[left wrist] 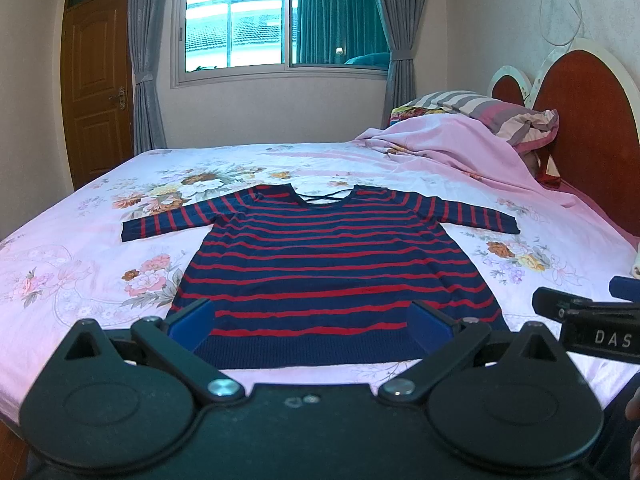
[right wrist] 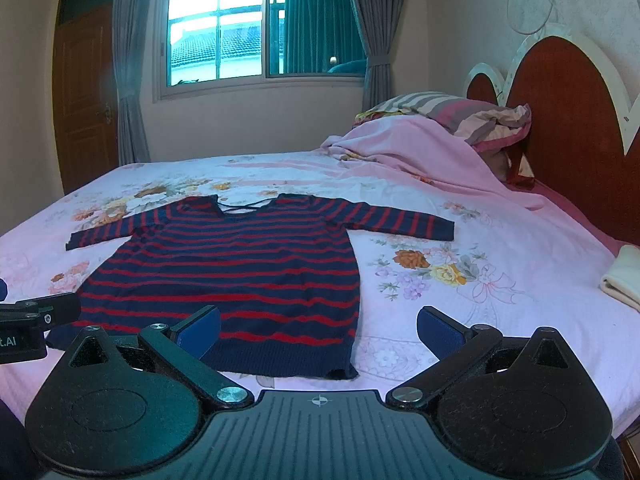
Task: Fold small clothes
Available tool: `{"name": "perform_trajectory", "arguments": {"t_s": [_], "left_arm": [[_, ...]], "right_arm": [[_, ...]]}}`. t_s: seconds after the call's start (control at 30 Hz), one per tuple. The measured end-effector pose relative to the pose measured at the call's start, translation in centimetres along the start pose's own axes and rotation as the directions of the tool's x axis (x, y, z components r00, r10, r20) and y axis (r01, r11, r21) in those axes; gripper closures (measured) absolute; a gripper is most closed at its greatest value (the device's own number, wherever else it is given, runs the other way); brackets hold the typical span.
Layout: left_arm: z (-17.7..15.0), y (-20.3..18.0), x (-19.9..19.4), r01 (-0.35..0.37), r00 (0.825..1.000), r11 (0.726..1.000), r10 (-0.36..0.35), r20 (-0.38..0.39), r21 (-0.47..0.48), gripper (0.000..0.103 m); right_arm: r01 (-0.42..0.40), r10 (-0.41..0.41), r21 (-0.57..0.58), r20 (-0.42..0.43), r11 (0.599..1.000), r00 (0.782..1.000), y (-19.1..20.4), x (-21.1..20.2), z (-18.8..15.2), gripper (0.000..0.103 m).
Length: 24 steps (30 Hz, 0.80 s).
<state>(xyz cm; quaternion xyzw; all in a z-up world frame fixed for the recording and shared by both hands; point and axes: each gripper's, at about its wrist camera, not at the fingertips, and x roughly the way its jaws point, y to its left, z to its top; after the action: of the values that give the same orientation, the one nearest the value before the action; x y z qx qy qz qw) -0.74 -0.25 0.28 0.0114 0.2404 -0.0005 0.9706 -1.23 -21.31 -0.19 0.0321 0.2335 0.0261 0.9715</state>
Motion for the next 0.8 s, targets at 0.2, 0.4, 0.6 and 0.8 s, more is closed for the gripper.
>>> {"name": "perform_trajectory", "arguments": {"t_s": [0.2, 0.4, 0.6, 0.8], "left_arm": [[-0.02, 0.01, 0.02, 0.001, 1.000, 1.000, -0.001, -0.001, -0.001, 0.002], [-0.05, 0.04, 0.09, 0.006, 1.000, 1.000, -0.006, -0.002, -0.004, 0.002], [-0.04, 0.04, 0.14, 0.009, 1.000, 1.000, -0.009, -0.003, -0.007, 0.002], [-0.04, 0.02, 0.13, 0.009, 1.000, 1.000, -0.009, -0.003, -0.006, 0.002]], "right_arm": [[0.001, -0.001, 0.000, 0.001, 1.000, 1.000, 0.00, -0.08, 0.02, 0.000], [0.004, -0.004, 0.001, 0.002, 1.000, 1.000, 0.01, -0.16, 0.16, 0.000], [0.002, -0.002, -0.001, 0.002, 1.000, 1.000, 0.07, -0.09, 0.10, 0.000], [0.002, -0.002, -0.006, 0.001, 1.000, 1.000, 0.16, 0.08, -0.04, 0.000]]}}
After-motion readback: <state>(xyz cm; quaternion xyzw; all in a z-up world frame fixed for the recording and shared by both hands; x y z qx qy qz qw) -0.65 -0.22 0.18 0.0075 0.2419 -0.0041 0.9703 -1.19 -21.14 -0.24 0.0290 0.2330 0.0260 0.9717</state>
